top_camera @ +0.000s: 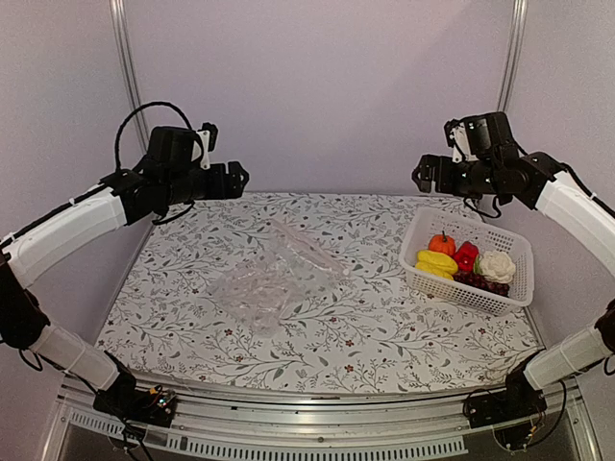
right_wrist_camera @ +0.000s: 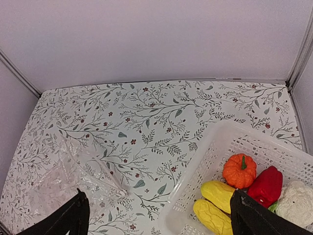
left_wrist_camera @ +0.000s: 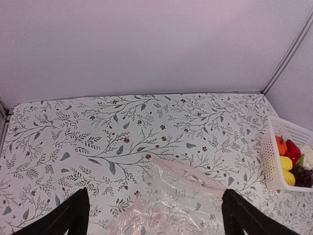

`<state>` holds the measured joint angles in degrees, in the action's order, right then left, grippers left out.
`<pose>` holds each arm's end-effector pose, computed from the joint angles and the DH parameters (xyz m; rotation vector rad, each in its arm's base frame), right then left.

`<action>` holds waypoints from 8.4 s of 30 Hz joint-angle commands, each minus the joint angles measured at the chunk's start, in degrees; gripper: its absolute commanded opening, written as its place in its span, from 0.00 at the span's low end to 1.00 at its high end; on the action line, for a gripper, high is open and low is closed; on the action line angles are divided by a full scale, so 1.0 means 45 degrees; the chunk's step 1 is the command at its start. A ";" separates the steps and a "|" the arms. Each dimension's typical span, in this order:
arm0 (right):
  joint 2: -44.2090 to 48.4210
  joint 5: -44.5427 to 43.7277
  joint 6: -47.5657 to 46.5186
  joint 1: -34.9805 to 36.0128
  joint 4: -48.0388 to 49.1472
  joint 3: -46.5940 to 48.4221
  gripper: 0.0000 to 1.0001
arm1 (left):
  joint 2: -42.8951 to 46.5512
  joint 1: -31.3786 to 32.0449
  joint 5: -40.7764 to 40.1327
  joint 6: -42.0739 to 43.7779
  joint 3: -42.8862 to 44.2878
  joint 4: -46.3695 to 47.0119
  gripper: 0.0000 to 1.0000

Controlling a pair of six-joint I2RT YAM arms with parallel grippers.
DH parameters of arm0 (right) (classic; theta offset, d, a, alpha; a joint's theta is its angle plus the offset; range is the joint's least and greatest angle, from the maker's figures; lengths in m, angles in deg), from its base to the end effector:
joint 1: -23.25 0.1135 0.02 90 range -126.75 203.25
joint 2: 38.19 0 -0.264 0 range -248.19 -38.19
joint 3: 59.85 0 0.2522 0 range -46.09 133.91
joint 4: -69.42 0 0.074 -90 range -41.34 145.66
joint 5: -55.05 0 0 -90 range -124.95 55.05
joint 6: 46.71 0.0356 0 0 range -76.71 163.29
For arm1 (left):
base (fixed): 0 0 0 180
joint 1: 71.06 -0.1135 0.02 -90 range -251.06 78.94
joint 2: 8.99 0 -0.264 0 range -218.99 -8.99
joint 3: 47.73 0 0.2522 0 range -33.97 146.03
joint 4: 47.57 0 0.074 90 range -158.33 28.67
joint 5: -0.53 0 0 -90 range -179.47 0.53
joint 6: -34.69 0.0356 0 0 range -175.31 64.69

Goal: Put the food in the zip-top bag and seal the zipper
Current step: Adjust the bin at the center of the board, then adjust the zipper food storage bag at the center of the board, then pick up the zipper food storage bag from the center of the board, then set the zipper food storage bag at the center of the board, then pick up the zipper food storage bag at the center of the board.

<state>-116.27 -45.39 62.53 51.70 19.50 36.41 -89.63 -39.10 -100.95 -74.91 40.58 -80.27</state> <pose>0.2649 0.1362 0.3931 -0.0628 2.1283 0.3014 0.2801 -0.1664 0.3616 0.0887 2.0163 -0.3754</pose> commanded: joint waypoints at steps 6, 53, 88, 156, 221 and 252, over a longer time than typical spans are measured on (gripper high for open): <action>-0.0867 0.0408 -0.2637 0.0124 -0.1947 0.0098 0.91 | 0.0117 0.0231 0.1285 -0.0045 -0.0231 -0.0409 0.91; -0.9745 0.2879 -0.0709 0.0759 -0.4251 0.5374 0.09 | 0.1723 0.1275 0.2586 -0.0746 -0.2715 -0.0562 0.90; -1.2619 0.7190 -0.2177 0.2172 -0.0637 0.8871 0.34 | 0.2263 0.1266 0.2656 -0.3558 -0.4337 -0.3092 0.82; -1.1060 0.8629 -0.0336 0.2447 0.0077 0.6831 0.00 | 0.0864 -0.1028 0.4203 -0.5460 -0.6710 0.0023 0.64; -0.4510 0.6582 0.2093 0.0663 -0.1019 0.1269 0.53 | -0.6299 0.5249 -0.2216 -0.5325 0.5079 -0.6762 0.64; -0.1520 0.6911 0.2329 0.0256 0.0555 -0.2268 0.56 | -1.0710 0.5899 -0.4312 -0.6414 1.1125 -1.0913 0.00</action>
<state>-121.41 -15.09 73.66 51.59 20.90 25.50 -147.70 -11.84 -118.86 -107.39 92.25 -131.87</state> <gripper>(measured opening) 0.561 0.007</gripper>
